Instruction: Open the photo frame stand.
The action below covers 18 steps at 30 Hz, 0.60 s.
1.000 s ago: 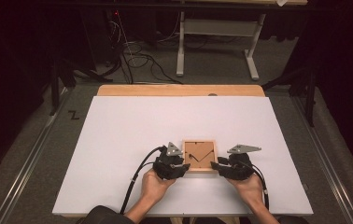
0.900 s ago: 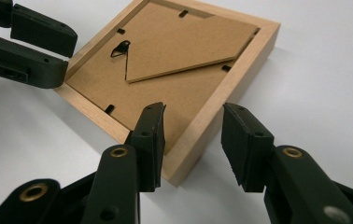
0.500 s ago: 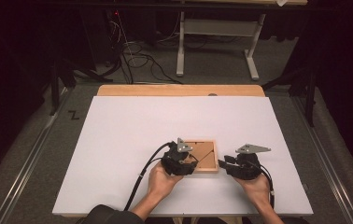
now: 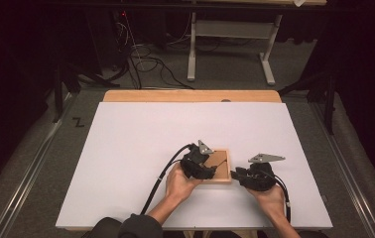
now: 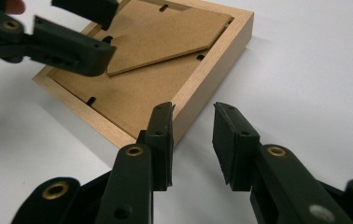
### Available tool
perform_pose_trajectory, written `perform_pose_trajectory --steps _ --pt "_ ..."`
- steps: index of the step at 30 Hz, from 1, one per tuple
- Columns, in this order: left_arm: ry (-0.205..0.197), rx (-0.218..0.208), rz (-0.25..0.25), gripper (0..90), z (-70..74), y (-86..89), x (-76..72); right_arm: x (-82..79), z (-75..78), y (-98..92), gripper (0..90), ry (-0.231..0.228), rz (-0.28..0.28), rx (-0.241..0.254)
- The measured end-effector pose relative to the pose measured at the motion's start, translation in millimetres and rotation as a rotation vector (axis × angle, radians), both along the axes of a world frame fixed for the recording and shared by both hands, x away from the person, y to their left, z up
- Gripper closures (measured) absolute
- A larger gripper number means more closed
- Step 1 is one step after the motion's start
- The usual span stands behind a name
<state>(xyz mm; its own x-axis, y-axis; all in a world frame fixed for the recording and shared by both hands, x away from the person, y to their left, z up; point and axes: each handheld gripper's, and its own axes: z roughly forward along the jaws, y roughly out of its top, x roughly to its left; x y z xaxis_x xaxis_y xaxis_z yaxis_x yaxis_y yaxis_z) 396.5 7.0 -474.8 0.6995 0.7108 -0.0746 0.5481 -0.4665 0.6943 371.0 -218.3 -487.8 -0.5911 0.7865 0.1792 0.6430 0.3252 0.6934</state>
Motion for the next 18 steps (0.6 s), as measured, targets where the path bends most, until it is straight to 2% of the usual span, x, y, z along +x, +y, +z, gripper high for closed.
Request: perform_pose_trajectory --steps 5,18 --pt "-0.011 0.024 -0.015 43.7 -0.4 -6.9 4.9 -0.9 -0.4 2.3 68.8 0.0 0.006 0.001" --pt "-0.005 0.039 -0.032 43.5 -5.7 -17.9 18.3 0.2 -1.6 2.4 67.3 0.007 0.015 0.005"
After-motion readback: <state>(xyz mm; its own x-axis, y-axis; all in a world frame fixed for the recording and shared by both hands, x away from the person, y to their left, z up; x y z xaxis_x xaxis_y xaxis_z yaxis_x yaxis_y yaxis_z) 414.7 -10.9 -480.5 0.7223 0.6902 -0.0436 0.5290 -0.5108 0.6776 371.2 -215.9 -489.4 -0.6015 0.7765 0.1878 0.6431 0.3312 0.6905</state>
